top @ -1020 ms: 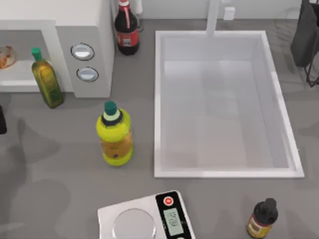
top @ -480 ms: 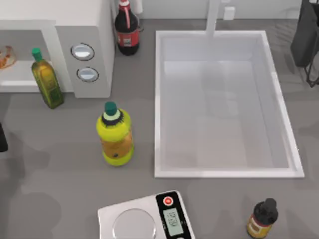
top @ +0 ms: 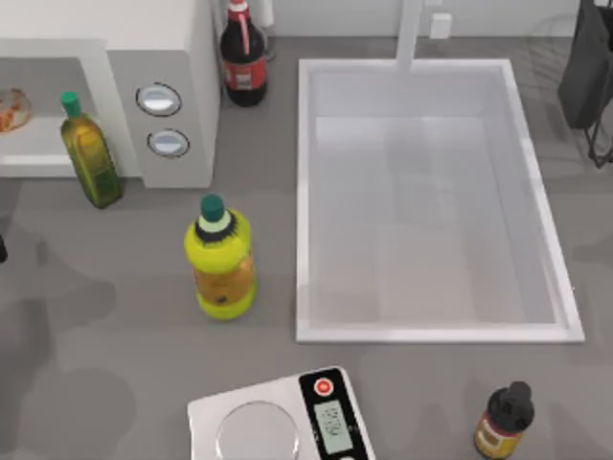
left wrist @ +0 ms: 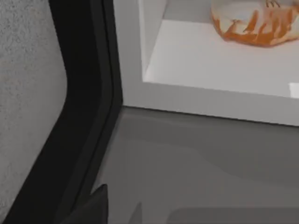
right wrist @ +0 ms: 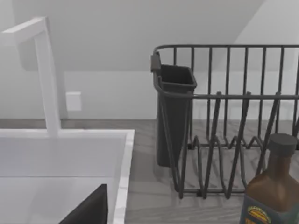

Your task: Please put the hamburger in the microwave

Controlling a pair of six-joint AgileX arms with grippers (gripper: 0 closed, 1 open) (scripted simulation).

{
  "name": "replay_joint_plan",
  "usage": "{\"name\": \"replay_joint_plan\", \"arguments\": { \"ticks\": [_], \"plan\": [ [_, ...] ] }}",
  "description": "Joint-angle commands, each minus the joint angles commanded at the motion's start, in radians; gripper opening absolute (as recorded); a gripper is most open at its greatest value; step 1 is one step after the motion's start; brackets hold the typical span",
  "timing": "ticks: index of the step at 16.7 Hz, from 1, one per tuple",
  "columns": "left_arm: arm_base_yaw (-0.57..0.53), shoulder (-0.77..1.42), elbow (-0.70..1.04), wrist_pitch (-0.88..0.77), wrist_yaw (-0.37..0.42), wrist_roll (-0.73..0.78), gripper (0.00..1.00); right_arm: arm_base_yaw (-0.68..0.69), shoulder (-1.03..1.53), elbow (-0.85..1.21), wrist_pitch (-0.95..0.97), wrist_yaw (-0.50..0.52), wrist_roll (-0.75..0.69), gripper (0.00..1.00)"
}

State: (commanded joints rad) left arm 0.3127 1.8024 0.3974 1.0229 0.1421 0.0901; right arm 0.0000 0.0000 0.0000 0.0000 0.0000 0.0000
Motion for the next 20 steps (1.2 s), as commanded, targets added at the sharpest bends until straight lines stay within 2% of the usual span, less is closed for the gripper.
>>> {"name": "replay_joint_plan", "arguments": {
  "ticks": [5, 15, 20],
  "plan": [
    [-0.001, -0.074, 0.041, -0.124, 0.007, 0.018, 1.0, 0.0, 0.0, 0.0, 0.0, 0.0, 0.0, 1.0],
    [0.002, -0.228, 0.039, -0.539, -0.032, 0.061, 1.0, 0.0, 0.0, 0.0, 0.0, 0.0, 0.0, 1.0],
    [0.003, -0.342, 0.058, -0.642, -0.033, 0.034, 1.0, 0.0, 0.0, 0.0, 0.0, 0.0, 0.0, 1.0]
  ]
}}
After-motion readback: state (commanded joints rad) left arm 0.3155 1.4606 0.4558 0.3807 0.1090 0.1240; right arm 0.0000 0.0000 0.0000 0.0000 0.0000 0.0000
